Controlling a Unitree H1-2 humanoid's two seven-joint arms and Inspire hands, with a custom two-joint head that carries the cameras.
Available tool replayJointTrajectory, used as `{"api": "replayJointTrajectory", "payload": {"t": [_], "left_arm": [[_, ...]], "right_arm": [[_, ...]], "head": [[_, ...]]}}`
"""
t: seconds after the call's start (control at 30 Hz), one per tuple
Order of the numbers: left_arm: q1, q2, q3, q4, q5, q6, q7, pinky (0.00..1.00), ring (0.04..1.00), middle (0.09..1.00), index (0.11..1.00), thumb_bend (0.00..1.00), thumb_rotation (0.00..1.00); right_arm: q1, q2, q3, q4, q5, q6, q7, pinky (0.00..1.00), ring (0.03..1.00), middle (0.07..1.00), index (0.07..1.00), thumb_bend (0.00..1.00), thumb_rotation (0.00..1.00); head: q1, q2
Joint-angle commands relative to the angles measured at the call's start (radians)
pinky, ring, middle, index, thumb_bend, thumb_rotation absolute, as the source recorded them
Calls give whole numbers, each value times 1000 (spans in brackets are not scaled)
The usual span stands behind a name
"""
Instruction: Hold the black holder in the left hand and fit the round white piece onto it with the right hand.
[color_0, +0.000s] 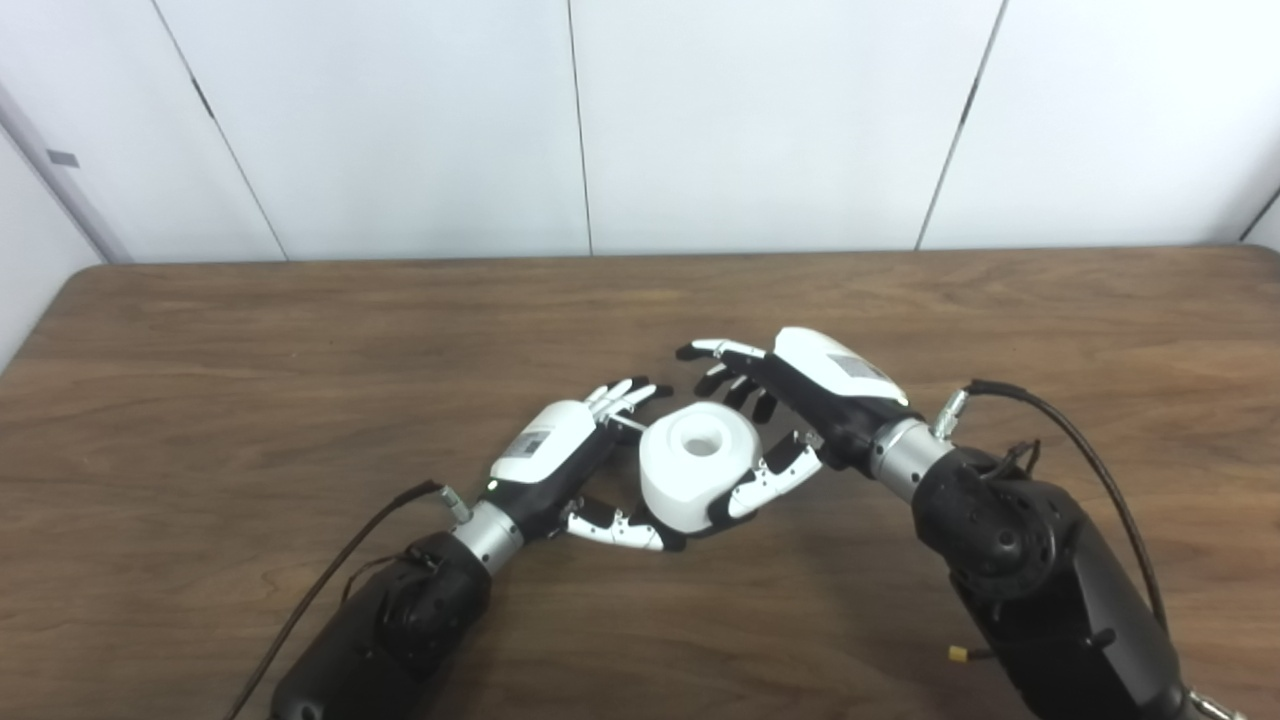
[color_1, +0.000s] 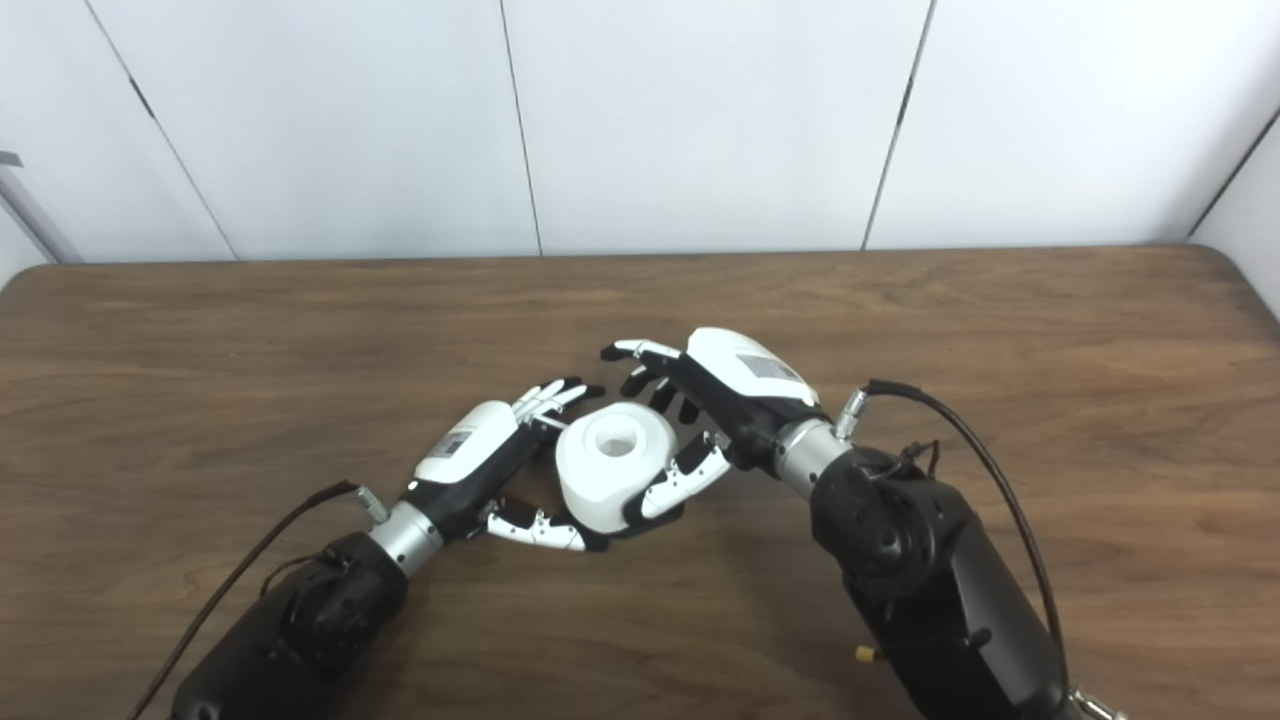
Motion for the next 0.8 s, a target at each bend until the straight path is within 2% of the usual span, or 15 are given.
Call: {"api": "replayJointTrajectory", "payload": {"t": [0.0, 0.17, 0.27, 0.37, 0.4, 0.6, 0.67, 0.77], "left_arm": [[35, -8, -46, 30, 41, 43, -87, 1000, 1000, 954, 483, 524, 61], [35, -3, -44, 26, 40, 44, -90, 1000, 1000, 955, 483, 524, 61], [35, -1, -44, 25, 40, 44, -90, 1000, 1000, 955, 483, 524, 61], [34, 3, -43, 25, 39, 41, -92, 1000, 1000, 956, 483, 524, 61], [33, 3, -43, 27, 38, 39, -92, 1000, 1000, 956, 483, 524, 61], [29, 8, -40, 29, 37, 43, -94, 1000, 1000, 960, 483, 524, 62], [29, 9, -37, 27, 34, 45, -95, 1000, 1000, 961, 483, 524, 62], [27, 10, -35, 26, 30, 51, -101, 1000, 1000, 962, 483, 524, 62]], "right_arm": [[-32, 8, -16, -42, -2, -20, -24, 580, 686, 756, 868, 836, 205], [-32, 18, -23, -39, -4, -21, -39, 564, 670, 741, 843, 850, 191], [-44, 9, -22, -51, -5, -4, -9, 575, 681, 753, 854, 853, 204], [-73, -22, -21, -78, -4, 31, 76, 608, 753, 833, 896, 866, 214], [-78, -26, -24, -83, -6, 37, 99, 608, 753, 833, 896, 866, 214], [-128, -91, -74, -103, -8, 41, 325, 629, 821, 918, 928, 928, 175], [-139, -117, -86, -106, 3, 41, 370, 641, 843, 941, 937, 940, 177], [-147, -155, -108, -103, 37, 41, 404, 622, 848, 945, 927, 970, 121]], "head": [[1, 1], [0, 0], [-3, 1], [-8, 0], [-10, 0], [-14, -3], [-15, -3], [-15, -4]]}}
